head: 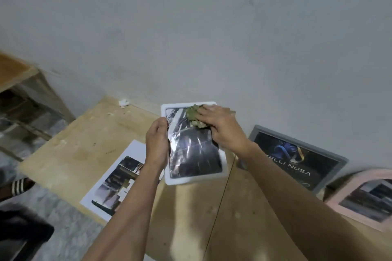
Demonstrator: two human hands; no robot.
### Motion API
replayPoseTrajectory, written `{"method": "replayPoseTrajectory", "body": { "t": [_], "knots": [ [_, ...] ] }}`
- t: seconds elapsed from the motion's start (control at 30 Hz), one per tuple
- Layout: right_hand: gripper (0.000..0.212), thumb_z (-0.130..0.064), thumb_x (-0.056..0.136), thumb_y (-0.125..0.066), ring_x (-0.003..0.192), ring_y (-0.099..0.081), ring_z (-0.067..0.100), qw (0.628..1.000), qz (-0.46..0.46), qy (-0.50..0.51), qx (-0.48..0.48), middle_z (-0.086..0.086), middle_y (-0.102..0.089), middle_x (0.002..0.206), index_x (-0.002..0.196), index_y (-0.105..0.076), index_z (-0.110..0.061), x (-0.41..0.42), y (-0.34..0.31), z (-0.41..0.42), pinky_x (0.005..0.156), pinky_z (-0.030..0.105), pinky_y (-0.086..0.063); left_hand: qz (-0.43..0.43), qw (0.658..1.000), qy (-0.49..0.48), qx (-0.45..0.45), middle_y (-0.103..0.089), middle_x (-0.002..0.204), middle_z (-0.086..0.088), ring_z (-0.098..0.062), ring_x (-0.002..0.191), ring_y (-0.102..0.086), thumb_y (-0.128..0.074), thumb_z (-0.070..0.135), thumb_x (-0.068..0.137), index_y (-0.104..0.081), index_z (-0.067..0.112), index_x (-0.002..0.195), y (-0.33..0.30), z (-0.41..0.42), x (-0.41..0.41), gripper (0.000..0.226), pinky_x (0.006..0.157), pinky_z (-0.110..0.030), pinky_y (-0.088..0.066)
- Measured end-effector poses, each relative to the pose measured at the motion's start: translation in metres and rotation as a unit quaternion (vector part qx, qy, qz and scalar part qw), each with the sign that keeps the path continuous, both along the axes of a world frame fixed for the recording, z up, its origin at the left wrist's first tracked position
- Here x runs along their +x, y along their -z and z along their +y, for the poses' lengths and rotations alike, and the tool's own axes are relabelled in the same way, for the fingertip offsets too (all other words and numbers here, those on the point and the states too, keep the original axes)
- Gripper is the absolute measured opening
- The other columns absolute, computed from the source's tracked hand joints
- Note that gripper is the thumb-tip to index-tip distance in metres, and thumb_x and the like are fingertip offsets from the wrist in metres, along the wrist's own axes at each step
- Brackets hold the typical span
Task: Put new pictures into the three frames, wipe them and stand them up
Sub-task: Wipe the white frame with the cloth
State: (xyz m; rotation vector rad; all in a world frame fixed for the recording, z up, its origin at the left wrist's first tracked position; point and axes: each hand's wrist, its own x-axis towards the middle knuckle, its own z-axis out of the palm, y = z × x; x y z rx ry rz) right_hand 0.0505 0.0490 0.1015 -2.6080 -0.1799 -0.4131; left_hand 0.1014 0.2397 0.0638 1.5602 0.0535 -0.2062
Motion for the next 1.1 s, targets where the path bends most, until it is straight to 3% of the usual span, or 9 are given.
{"method": "replayPoseTrajectory", "body": {
  "t": [0.2,0.27,0.4,0.53,0.7,0.77,0.9,0.97,1.1],
  "knots": [
    [0.053,0.014,0.067,-0.054,0.12,-0.054,0.014,0.995,0.043,-0.047,0.077,0.004,-0.068,0.121,0.11,-0.073,-0.011,-0.036,0.081,-0.003,0.11,0.027,-0.035,0.059,0.994,-0.091,-0.003,-0.066,0.109,0.003,0.003,0.092,-0.06,-0.045,0.028,0.105,-0.063,0.013,0.118,0.027,0.003,0.019,0.027,0.073,-0.01,-0.041],
    [0.047,0.009,0.066,-0.057,0.111,-0.057,0.01,0.992,0.047,-0.05,0.102,0.003,-0.072,0.113,0.104,-0.075,-0.012,-0.046,0.099,0.005,0.105,0.02,-0.037,0.07,0.99,-0.118,0.005,-0.066,0.106,0.001,0.004,0.089,-0.064,-0.048,0.031,0.104,-0.063,0.015,0.121,0.032,0.004,0.026,0.027,0.079,-0.012,-0.048],
    [0.045,0.004,0.073,-0.054,0.1,-0.067,0.016,0.981,0.084,-0.018,0.172,0.002,-0.074,0.107,0.108,-0.074,-0.016,-0.048,0.112,0.026,0.089,0.031,-0.054,0.066,0.989,-0.125,0.037,-0.069,0.119,-0.006,-0.027,0.111,-0.063,-0.052,0.043,0.098,-0.068,0.023,0.115,0.038,-0.004,0.038,0.031,0.105,-0.048,-0.047],
    [0.058,0.01,0.066,-0.046,0.109,-0.062,0.022,0.972,0.105,-0.107,0.18,0.005,-0.069,0.118,0.115,-0.07,-0.01,-0.031,0.101,0.072,0.1,0.03,-0.045,0.072,0.99,-0.119,0.035,-0.056,0.128,0.008,-0.012,0.123,-0.05,-0.046,0.03,0.105,-0.057,0.013,0.135,0.036,-0.017,0.042,0.036,0.104,-0.025,-0.035],
    [0.039,0.009,0.088,-0.053,0.099,-0.069,0.014,0.902,0.234,-0.09,0.351,0.006,-0.069,0.117,0.121,-0.066,-0.007,-0.014,0.095,0.058,0.091,0.031,-0.054,0.06,0.99,-0.075,0.099,-0.064,0.126,-0.001,-0.016,0.117,-0.056,-0.046,0.035,0.104,-0.063,0.013,0.124,0.042,-0.007,0.048,0.034,0.096,-0.026,-0.038],
    [0.04,0.011,0.085,-0.06,0.094,-0.07,0.009,0.881,0.219,-0.081,0.411,0.01,-0.067,0.116,0.124,-0.061,0.001,-0.009,0.087,0.046,0.089,0.03,-0.055,0.066,0.99,-0.073,0.098,-0.063,0.129,0.001,-0.017,0.117,-0.057,-0.045,0.038,0.104,-0.062,0.015,0.125,0.047,-0.004,0.046,0.036,0.102,-0.03,-0.041],
    [0.043,0.004,0.085,-0.061,0.09,-0.068,0.037,0.823,0.205,0.059,0.527,0.012,-0.073,0.105,0.113,-0.071,-0.026,0.008,0.08,0.012,0.074,0.047,-0.058,0.058,0.99,-0.09,0.096,-0.058,0.129,0.005,-0.014,0.118,-0.053,-0.041,0.039,0.106,-0.057,0.015,0.135,0.056,-0.005,0.042,0.04,0.1,-0.027,-0.037],
    [0.043,0.006,0.086,-0.058,0.096,-0.068,0.029,0.815,0.165,0.11,0.545,0.005,-0.074,0.104,0.109,-0.072,-0.027,0.021,0.084,-0.011,0.081,0.038,-0.058,0.051,0.989,-0.093,0.1,-0.06,0.126,0.005,-0.014,0.117,-0.054,-0.04,0.039,0.106,-0.058,0.016,0.133,0.06,-0.005,0.044,0.04,0.097,-0.027,-0.036],
    [0.037,0.009,0.087,-0.056,0.065,-0.061,-0.002,0.852,0.121,0.171,0.479,0.004,-0.071,0.093,0.113,-0.071,-0.013,0.042,0.098,-0.047,0.064,0.013,-0.051,0.067,0.985,-0.114,0.108,-0.065,0.122,0.001,-0.02,0.115,-0.058,-0.04,0.042,0.105,-0.063,0.019,0.126,0.073,-0.001,0.047,0.039,0.097,-0.033,-0.041]
  ]
}}
